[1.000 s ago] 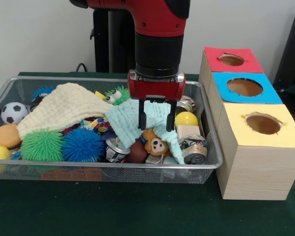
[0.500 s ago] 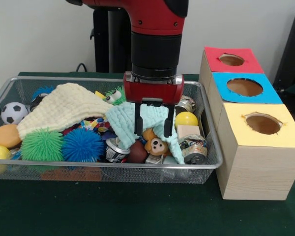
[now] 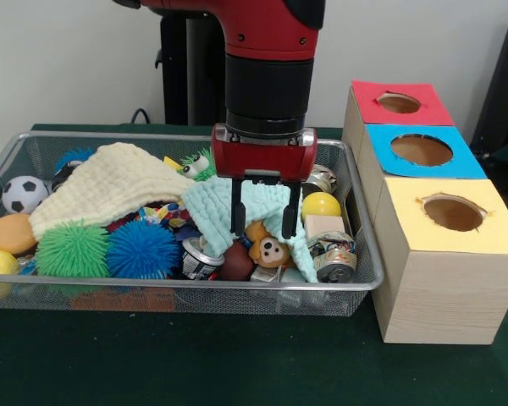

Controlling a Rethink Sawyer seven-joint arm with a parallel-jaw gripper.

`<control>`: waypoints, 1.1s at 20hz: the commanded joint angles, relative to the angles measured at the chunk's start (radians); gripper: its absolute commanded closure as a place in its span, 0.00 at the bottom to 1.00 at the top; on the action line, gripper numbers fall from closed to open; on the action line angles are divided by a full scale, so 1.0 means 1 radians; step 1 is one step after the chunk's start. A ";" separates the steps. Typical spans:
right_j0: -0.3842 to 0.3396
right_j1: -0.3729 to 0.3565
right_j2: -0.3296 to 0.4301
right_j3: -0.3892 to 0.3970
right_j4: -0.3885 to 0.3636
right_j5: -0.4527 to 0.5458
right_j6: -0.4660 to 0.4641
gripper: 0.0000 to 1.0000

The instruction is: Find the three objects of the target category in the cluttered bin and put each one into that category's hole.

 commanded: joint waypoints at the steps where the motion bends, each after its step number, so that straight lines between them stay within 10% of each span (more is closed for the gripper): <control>1: -0.006 0.026 0.076 0.015 -0.007 0.016 0.040 0.00; 22: 0.003 -0.034 0.069 0.169 -0.043 -0.036 0.045 0.00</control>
